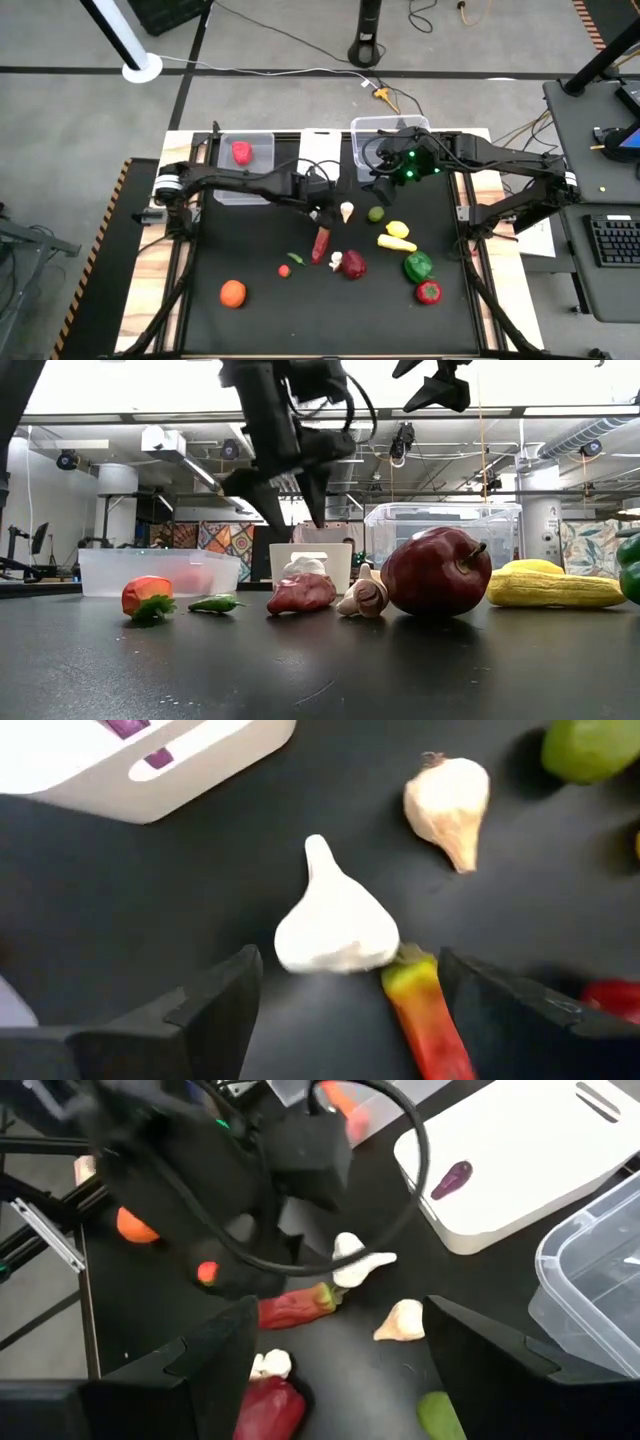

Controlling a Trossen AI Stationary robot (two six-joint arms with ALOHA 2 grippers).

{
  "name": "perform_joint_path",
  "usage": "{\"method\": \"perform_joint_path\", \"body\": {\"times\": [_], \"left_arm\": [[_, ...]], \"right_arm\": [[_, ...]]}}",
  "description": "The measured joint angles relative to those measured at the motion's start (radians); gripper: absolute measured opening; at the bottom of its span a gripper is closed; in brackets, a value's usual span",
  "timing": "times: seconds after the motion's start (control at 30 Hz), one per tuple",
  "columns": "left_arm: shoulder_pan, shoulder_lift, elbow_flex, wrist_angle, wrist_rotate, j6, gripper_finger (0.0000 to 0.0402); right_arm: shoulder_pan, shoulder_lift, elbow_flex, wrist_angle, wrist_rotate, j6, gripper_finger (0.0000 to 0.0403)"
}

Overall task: Sort produce into baskets
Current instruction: Put the top left white garlic into the left transparent bin

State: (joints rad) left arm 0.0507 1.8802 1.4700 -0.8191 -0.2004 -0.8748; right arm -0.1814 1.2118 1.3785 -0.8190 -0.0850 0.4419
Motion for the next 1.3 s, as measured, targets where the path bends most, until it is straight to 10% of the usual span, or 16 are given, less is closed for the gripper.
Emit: {"method": "perform_joint_path", "body": {"times": [1.3], "left_arm": [[-0.019,0.024,0.05,-0.093,0.044,0.105,0.0181]], "right_arm": [[0.0,0.0,0.0,-0.015,-0.002,-0.023,0.0274]]}}
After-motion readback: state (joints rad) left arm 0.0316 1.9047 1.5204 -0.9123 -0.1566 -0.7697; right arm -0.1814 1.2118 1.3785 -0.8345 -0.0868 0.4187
